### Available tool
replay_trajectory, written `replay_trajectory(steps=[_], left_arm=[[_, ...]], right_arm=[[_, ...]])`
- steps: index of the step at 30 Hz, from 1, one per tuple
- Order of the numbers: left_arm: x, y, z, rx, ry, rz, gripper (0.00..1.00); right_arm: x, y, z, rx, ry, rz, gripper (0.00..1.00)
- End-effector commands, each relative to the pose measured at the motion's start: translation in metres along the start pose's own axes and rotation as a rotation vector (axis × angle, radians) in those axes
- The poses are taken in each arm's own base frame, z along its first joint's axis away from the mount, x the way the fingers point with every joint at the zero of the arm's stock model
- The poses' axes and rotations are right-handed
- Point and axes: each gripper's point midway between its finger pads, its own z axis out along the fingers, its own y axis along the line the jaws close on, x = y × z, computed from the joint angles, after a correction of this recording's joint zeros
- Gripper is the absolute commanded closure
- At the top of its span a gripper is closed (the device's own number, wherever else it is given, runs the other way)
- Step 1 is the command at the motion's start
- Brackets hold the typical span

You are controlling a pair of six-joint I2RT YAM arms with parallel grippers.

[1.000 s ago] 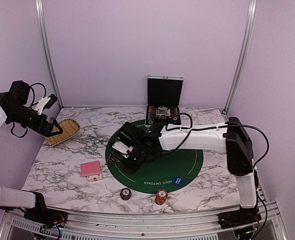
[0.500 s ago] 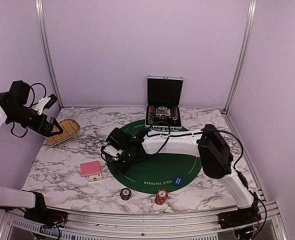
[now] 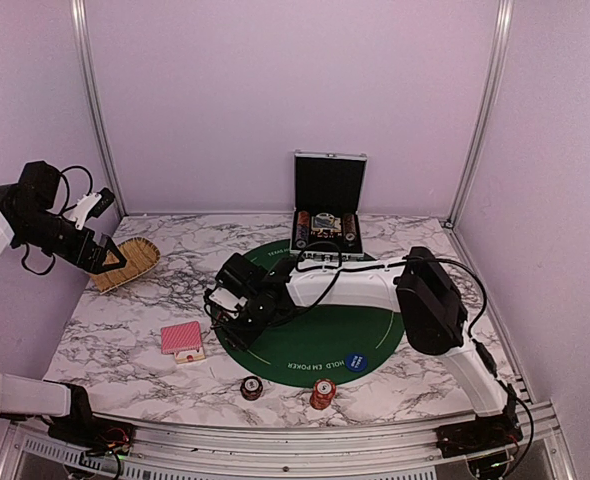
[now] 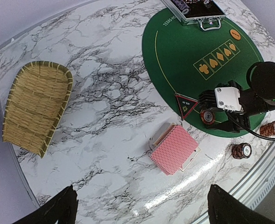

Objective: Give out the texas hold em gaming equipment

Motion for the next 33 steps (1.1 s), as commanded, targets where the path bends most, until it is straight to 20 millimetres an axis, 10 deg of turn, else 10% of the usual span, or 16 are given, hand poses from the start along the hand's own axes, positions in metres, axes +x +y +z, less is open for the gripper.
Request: replay_trajectory(steps=[1,10,20,33], left_arm=[[0.001,-0.006,-0.004,0.02,0.005,0.009,0.01],[0.001,-0.006,-0.007,0.012,-0.001,0.009,0.01],[-0.001,-0.007,-0.006,0.019,-0.003,0.012,0.01],[-0.001,-0.01,-0.011,0.02,-0.018,0.016,0.01]], right_arm=[[-0.019,-0.005,-0.036,0.011,-0.07,0.005,0.32],[-0.019,-0.002,-0.106,0.012,-0.12,0.021,0.28],[0.077,0.018,-0.169,-0.038,-0.004,0.071,0.09],[0.152,0.043,-0.158,-0.058,0.168,0.054,0.01]])
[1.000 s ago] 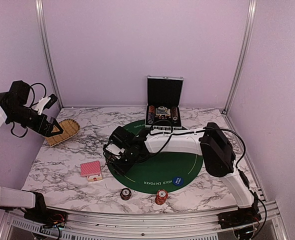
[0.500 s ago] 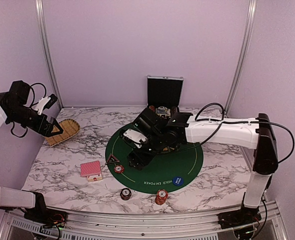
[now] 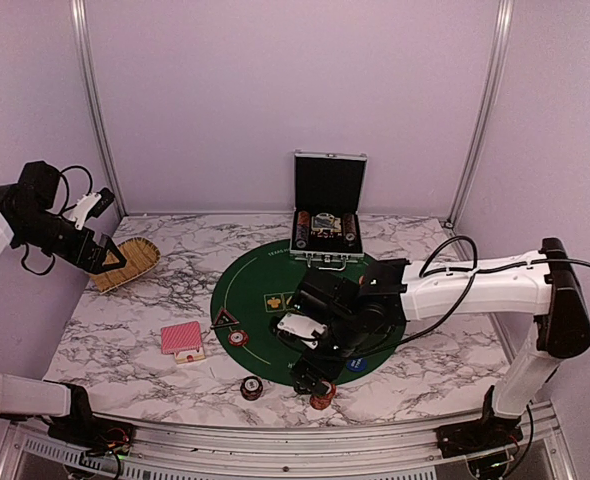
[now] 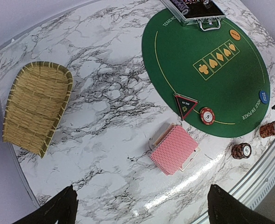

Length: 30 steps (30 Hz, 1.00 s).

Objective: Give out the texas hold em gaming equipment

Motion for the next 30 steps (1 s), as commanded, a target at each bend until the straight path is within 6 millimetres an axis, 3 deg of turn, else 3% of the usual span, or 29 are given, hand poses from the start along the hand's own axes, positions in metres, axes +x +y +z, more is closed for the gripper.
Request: replay_trajectory(steps=[1,7,21,30], left_arm=[[0.0,-0.01,-0.011,0.022,-0.016,0.014,0.01],[-0.001,-0.009,-0.01,0.023,-0.012,0.012,0.01],[-0.002,-0.009,-0.007,0.031,-0.003,0.01,0.01],[-0.001,-0.008,-0.006,0.029,0.0,0.015,0.01]], right_arm=[[0.011,0.001,-0.001,-0.011,0.018,0.024,0.01],[0.022,0.003,0.012,-0.023,0.044,0.023,0.02],[0.036,0.005,0.031,-0.035,0.084,0.024,0.2],[0.035,0.004,0.034,-0.026,0.076,0.031,0.35]])
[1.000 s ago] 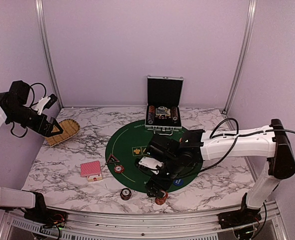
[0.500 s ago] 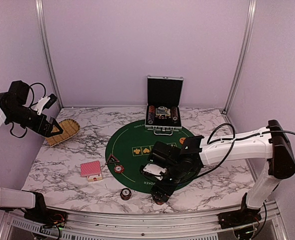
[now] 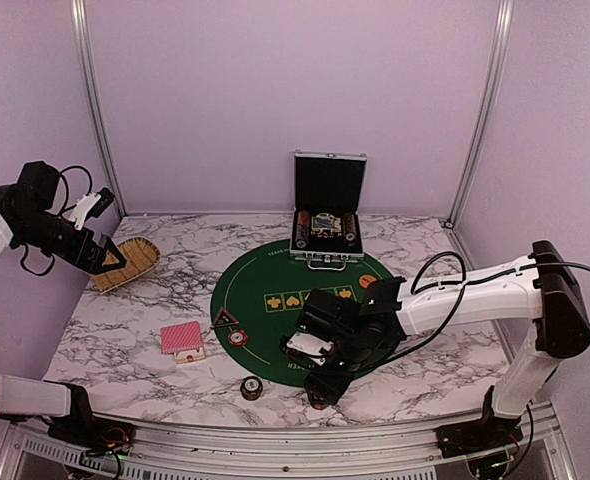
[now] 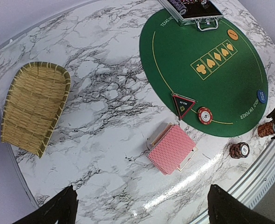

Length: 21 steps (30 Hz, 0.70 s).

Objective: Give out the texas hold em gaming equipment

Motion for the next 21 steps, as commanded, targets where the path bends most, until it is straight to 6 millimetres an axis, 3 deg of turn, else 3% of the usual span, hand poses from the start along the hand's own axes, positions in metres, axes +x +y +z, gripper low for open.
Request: replay_trajectory(steps=[1,4,15,21], left_arm=[[-0.0018,-0.0053,-0.005,0.02,0.003,0.015,0.01],[-0.0015,-0.0052,-0.0048,0.019,0.003,0.015,0.01],[-0.0047,-0.0057,-0.0069,0.019,-0.006,0.016,0.01],[-0.0051,-0.0052,-0.007,0.017,-0.006,0.016,0.01]], right_arm=[[-0.0042,0.0021,0.0042,0.001,-0.012,0.004,0.37],[-0.0039,0.0023,0.005,-0.001,-0.012,0.006,0.44],[0.0015,0.0005,0.0098,0.003,0.002,0.005,0.43],[-0.0025,0.0013,0.0047,0.004,-0.013,0.002,0.63]])
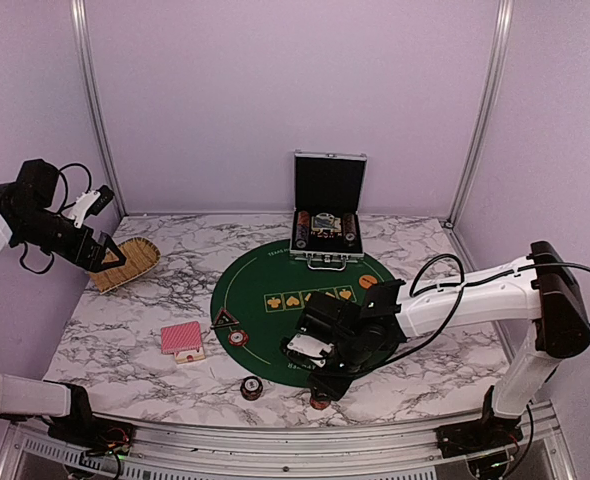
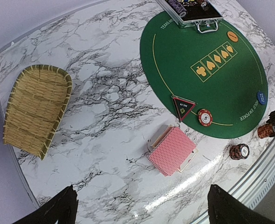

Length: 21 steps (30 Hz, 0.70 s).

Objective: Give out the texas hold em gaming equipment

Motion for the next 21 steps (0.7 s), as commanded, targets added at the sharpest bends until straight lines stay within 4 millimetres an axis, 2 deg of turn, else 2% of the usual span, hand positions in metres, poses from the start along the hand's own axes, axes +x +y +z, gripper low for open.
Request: replay_trajectory(steps=[1,6,13,18,21], left_arm=[[-0.001,-0.005,-0.004,0.022,0.003,0.011,0.01],[-0.001,-0.006,-0.004,0.025,0.004,0.01,0.01],[-0.001,-0.006,-0.004,0.027,0.002,0.01,0.01],[-0.001,-0.006,-0.004,0.029,0.003,0.009,0.01],[-0.002,-0.007,-0.004,0.032,0.002,0.006,0.01]], right_arm=[[-0.006,0.002,-0.001,0.005,-0.016,0.0,0.66],[-0.007,0.002,-0.005,0.009,-0.018,0.001,0.79],[-0.021,0.0,-0.026,0.04,-0.046,-0.002,0.85],[-0.039,-0.013,-0.047,0.049,-0.101,0.032,0.87],[-0.051,-0.033,-0.056,0.061,-0.133,0.068,0.87]])
